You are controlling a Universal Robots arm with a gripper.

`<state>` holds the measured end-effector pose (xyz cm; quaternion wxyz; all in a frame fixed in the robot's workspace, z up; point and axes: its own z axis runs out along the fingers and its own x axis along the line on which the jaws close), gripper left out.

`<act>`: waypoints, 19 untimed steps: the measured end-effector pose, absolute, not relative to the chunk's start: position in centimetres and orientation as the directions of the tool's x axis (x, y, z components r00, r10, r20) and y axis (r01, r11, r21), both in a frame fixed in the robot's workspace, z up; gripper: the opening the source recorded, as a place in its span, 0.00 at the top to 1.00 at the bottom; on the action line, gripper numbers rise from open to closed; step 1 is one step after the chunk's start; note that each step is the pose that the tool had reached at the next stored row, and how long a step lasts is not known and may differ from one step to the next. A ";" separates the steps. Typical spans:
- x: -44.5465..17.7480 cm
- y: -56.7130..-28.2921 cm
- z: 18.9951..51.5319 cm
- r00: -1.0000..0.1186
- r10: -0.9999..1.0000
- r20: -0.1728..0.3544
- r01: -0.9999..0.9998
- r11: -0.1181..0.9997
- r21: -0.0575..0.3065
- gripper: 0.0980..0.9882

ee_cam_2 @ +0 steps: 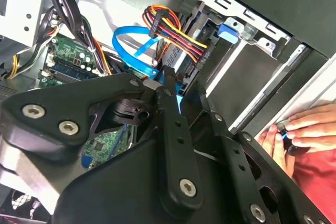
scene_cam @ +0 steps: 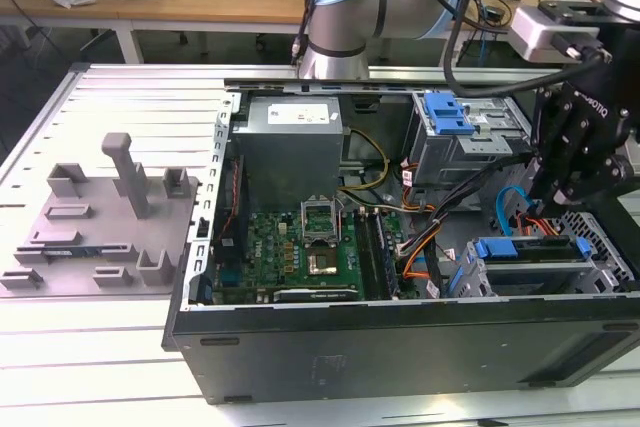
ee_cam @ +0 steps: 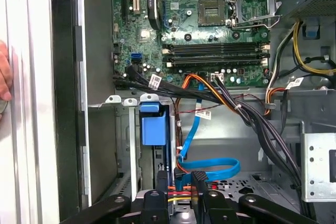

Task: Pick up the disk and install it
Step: 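Insert the second disk wire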

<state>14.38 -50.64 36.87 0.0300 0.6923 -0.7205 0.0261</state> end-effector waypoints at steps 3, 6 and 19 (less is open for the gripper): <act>14.4 -50.7 36.9 -0.040 -0.996 0.079 -0.999 0.040 0.004 0.75; 14.4 -50.7 36.9 -0.040 -0.996 0.079 -0.999 0.040 0.004 0.75; 14.4 -51.2 36.8 -0.040 -0.997 0.065 -0.999 0.040 0.004 0.92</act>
